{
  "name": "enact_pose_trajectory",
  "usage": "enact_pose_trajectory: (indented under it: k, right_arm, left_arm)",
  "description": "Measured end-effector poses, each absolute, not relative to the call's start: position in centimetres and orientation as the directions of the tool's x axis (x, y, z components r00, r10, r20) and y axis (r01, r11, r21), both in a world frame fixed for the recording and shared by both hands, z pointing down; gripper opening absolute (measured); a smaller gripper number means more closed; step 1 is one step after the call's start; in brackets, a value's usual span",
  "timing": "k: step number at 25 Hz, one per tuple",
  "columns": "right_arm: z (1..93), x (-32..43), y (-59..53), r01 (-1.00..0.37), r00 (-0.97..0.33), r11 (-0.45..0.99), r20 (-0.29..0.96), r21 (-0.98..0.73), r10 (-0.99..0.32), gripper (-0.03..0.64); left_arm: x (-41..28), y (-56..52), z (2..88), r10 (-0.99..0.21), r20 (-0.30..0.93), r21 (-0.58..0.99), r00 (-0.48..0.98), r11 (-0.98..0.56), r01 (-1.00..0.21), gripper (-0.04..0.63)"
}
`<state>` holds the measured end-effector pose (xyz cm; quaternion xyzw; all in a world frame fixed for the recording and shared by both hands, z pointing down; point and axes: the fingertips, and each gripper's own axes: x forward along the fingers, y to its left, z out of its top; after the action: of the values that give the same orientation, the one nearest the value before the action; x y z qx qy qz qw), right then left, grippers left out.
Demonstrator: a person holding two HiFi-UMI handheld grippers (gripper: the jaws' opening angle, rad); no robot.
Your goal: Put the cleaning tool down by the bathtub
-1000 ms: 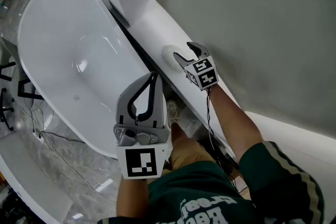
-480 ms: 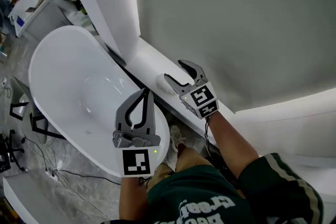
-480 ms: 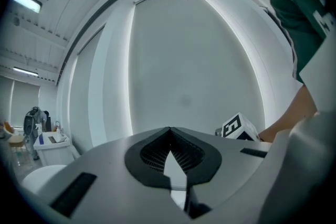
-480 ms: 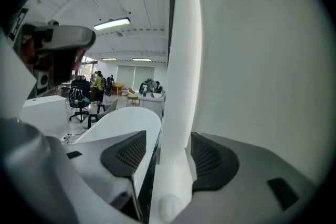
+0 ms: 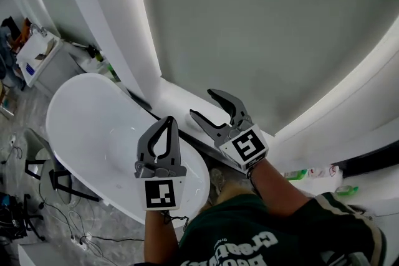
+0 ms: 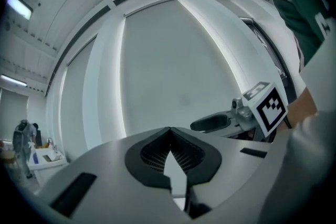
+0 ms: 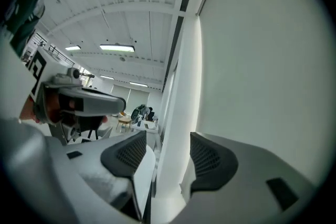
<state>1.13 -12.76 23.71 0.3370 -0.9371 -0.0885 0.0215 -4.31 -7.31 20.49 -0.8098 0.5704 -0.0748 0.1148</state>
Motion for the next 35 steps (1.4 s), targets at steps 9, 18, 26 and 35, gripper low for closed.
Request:
enact_pose_trajectory:
  k: [9, 18, 26, 35]
  right_arm:
    - [15.7, 3.2, -6.1, -0.649, -0.761, 0.720, -0.203, 0.247, -0.617, 0.253]
    - [11.8, 5.2, -2.4, -0.646, -0.759, 0.728, -0.290, 0.227, -0.583, 0.017]
    - [11.2, 6.7, -2.2, -0.684, -0.729, 0.687, -0.275, 0.248, -0.627, 0.015]
    - [12.0, 5.7, -0.3, -0.656, -0.755, 0.679, -0.264, 0.330, -0.600, 0.015]
  left_arm:
    - [-3.3, -4.2, 15.2, -0.920, -0.109, -0.265, 0.377, -0.338, -0.903, 0.008]
    - [-1.6, -2.2, 13.7, -0.906, -0.108, -0.328, 0.409, -0.356, -0.875, 0.008]
    - [-0.9, -1.8, 13.4, -0.909, -0.099, -0.330, 0.404, -0.353, -0.875, 0.008]
    - [-0.6, -0.2, 13.9, -0.909, -0.106, -0.350, 0.404, -0.346, -0.870, 0.008]
